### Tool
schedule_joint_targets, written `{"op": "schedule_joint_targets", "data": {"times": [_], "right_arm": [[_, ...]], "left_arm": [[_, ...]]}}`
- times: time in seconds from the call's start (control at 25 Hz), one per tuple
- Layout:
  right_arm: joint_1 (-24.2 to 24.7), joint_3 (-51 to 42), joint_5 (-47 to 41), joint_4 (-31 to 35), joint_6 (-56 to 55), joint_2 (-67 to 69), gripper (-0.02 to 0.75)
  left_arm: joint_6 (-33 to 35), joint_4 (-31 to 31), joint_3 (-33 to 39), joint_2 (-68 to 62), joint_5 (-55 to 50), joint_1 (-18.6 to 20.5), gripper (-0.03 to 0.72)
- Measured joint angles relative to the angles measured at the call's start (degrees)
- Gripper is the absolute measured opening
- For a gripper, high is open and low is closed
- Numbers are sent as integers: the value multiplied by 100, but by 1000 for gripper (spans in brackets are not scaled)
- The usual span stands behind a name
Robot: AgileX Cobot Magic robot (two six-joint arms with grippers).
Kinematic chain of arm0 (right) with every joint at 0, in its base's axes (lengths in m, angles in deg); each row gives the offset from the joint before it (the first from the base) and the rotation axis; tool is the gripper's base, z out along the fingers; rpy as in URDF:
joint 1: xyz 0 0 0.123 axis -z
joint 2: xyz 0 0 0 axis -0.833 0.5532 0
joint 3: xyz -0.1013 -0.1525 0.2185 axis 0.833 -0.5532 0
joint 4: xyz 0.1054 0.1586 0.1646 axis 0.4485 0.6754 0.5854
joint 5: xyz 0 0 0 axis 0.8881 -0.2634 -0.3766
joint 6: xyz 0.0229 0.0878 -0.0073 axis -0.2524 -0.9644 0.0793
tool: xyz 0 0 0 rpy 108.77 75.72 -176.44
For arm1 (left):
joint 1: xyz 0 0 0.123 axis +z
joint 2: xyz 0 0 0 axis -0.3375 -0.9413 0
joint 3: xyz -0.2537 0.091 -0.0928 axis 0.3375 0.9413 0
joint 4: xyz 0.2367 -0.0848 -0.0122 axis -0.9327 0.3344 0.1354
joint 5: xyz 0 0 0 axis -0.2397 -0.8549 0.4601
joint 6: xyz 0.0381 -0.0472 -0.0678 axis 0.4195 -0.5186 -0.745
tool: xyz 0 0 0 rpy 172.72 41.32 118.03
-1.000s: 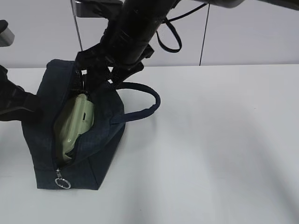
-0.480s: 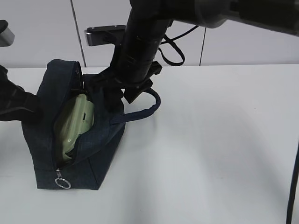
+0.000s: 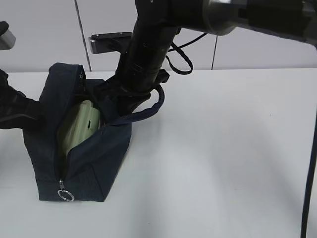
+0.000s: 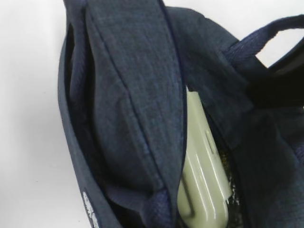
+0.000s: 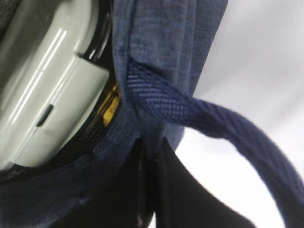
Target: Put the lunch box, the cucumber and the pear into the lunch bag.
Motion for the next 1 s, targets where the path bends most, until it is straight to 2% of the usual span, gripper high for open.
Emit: {"op": "schedule_joint_targets", "data": {"times": [0.28, 0.56, 1.0], "right_arm": [[-12, 73, 89, 327, 255, -487, 6], [-12, 85, -151, 428, 293, -357, 6], [-12, 85, -447, 524, 321, -326, 6]], "left_arm": [[0, -19, 0, 0, 56, 0, -12], [0, -120, -20, 0, 78, 0, -12], [0, -279, -480, -44, -406, 0, -13]]}}
